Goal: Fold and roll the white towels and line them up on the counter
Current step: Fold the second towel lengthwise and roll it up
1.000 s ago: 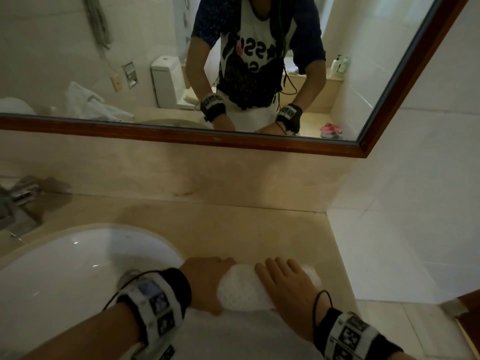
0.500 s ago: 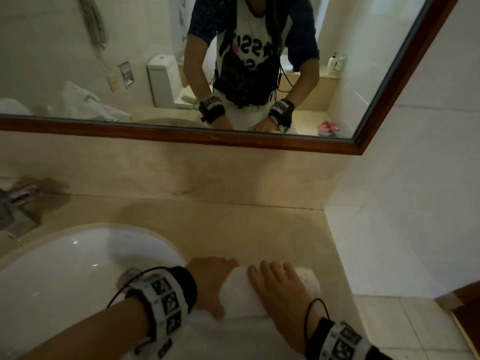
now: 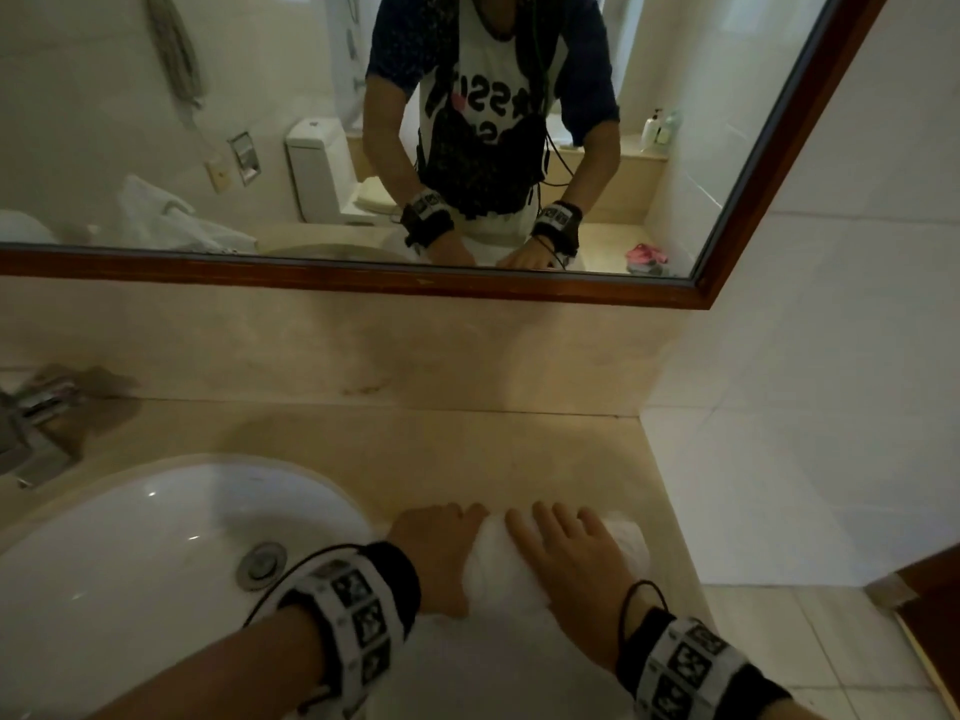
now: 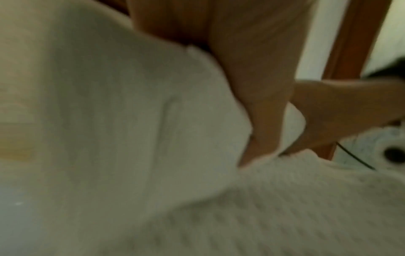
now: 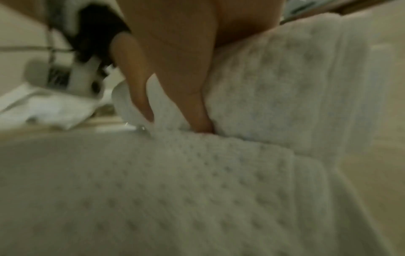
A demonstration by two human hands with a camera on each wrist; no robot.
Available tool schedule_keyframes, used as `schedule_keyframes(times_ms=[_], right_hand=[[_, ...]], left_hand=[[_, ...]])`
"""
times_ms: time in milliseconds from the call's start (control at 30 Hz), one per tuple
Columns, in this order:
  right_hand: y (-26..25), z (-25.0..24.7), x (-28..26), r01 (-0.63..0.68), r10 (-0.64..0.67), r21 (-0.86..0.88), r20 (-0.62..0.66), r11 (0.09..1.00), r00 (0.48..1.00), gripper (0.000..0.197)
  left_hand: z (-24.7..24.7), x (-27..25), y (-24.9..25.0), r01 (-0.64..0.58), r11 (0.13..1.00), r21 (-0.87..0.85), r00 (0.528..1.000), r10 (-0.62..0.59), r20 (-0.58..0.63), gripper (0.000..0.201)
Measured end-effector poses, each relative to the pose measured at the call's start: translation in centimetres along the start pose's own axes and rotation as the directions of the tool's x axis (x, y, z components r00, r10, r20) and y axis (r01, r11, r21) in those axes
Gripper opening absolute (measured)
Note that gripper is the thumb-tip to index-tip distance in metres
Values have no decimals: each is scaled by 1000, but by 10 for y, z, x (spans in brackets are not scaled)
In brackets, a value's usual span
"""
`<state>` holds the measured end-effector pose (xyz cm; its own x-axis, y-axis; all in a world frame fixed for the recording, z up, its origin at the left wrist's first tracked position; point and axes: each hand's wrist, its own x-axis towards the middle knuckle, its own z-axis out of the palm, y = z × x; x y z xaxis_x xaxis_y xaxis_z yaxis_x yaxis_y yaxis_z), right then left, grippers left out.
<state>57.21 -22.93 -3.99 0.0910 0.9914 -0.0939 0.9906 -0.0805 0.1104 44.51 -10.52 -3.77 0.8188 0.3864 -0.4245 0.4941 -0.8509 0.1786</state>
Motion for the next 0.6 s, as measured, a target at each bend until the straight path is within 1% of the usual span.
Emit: schedule_keyframes(times_ms=[33,67,100,133,167,200,233,267,300,333,367,400,433,467,500,533,567,600], right_hand=[[5,-1,2,-18,17,42,39,999,999,104],[10,-3,3,-36,28,95,92,995,995,107],[17,-8,4,-45,16,160,174,986,985,106],[24,-15,7,-78,3,256,280,964,960,105],[30,-20,10,-144,9,334,374,931,928,104],[33,-24,15,-182,17,343,432,921,902,102],[33,-28,18,-189,31,321,438,928,898,98],[29,-28,21,-175,51,273,406,946,912,93],[24,-24,22,-140,67,207,324,968,944,89],[16,-17,22,-93,70,106,203,990,977,88],[7,-11,19,-71,68,12,137,997,988,91],[0,-6,16,-67,70,-51,63,996,996,96],[-6,-2,13,-86,85,-79,-17,993,996,100],[-8,1,12,-81,78,-72,-53,994,996,104],[-5,2,11,-61,60,-39,-17,997,998,107],[1,1,12,-40,38,47,41,998,998,109],[8,-5,12,-28,13,141,111,990,994,107],[17,-10,13,-36,-19,238,224,971,974,105]], left_hand=[[7,3,1,19,995,96,989,-5,-150,76],[14,5,2,17,979,204,976,28,-216,81],[19,5,3,18,961,275,946,73,-317,85],[25,8,2,18,949,314,896,125,-427,86],[28,9,3,12,946,324,857,156,-490,85],[30,11,3,-17,944,329,840,192,-508,85],[27,11,3,-66,959,275,870,190,-455,87],[19,9,3,-95,976,196,901,168,-399,90],[9,10,0,-100,990,104,956,124,-266,91],[-1,13,-4,-95,995,24,989,97,-115,91],[-11,17,-7,-35,998,-58,997,39,71,91],[-19,19,-7,1,997,-80,985,13,173,91],[-22,19,-7,2,999,-44,981,7,196,90],[-22,18,-5,-4,1000,1,987,4,162,87],[-19,16,-4,-17,999,48,998,14,63,83],[-9,12,-2,-29,994,107,996,37,-76,80],[3,7,-1,-38,977,211,974,83,-211,80],[13,-1,1,-39,956,290,947,128,-295,84]])
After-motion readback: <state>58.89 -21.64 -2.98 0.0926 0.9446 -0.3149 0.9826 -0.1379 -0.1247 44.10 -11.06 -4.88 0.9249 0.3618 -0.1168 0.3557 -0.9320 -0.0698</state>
